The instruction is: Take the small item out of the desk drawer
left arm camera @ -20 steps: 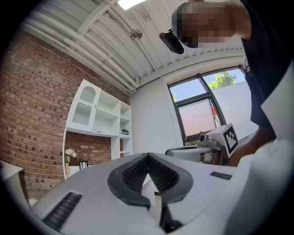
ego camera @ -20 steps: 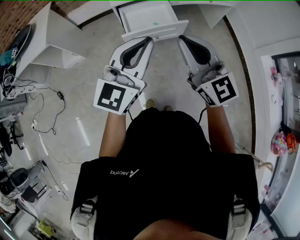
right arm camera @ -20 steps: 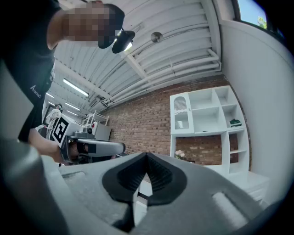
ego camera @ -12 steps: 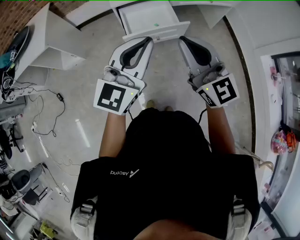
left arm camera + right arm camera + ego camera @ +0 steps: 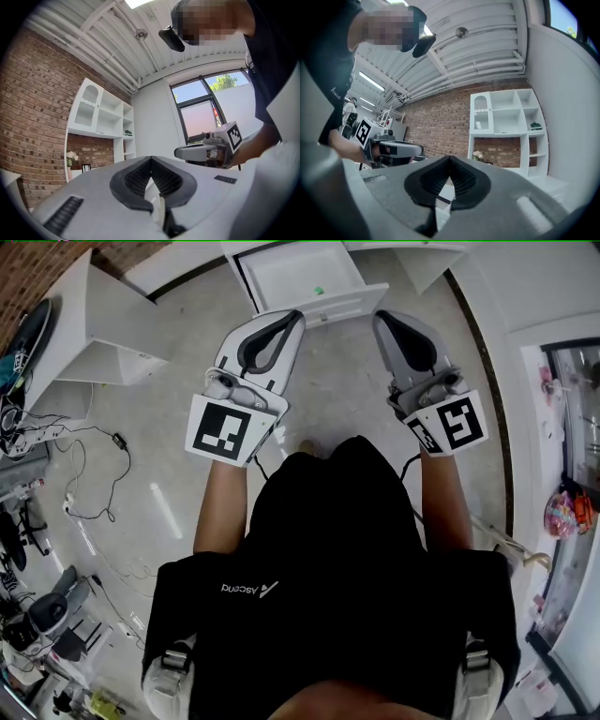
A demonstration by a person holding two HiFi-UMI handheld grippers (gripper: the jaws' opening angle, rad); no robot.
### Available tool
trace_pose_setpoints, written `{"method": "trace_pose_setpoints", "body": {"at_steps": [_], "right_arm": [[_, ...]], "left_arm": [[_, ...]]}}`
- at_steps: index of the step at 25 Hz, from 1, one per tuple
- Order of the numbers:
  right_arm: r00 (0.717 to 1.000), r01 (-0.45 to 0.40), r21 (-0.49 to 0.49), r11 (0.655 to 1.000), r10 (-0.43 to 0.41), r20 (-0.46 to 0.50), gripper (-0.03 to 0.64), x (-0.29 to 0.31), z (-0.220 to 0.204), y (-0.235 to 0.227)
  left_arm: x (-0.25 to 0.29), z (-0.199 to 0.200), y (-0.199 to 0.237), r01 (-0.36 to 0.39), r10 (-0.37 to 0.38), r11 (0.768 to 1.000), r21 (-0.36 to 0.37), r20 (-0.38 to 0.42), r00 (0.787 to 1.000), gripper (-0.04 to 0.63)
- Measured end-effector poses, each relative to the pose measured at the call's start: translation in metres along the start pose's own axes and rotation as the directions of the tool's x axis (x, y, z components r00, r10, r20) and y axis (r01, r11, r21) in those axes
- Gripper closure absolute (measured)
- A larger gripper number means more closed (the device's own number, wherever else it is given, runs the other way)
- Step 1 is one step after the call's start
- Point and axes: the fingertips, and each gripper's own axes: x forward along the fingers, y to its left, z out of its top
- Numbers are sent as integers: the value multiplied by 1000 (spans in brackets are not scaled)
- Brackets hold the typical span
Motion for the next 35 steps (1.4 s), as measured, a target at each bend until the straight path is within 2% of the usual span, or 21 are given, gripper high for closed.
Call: {"method": "trace_pose_setpoints", "body": {"at_steps": [10, 18, 24, 31, 35], "right_arm": [[1000, -1, -8, 1000, 0, -15, 615, 33, -14, -8], [1000, -14, 14, 1000, 14, -10, 615, 68, -33, -54], [998, -47, -20, 999, 46, -34, 615, 97, -54, -97], [994, -93, -1, 996, 93, -52, 615, 123, -80, -153], [991, -120, 19, 993, 121, -55, 615, 137, -95, -179]], "left_arm": [[7, -20, 35, -6, 6, 1000, 5, -26, 1000, 597], [45, -42, 68, -38, 38, 999, 9, -77, 996, 597], [92, -67, 93, -51, 53, 999, 19, -140, 989, 597], [153, -109, 120, -66, 75, 997, 45, -232, 970, 597], [181, -150, 134, -64, 80, 996, 56, -346, 935, 597]]}}
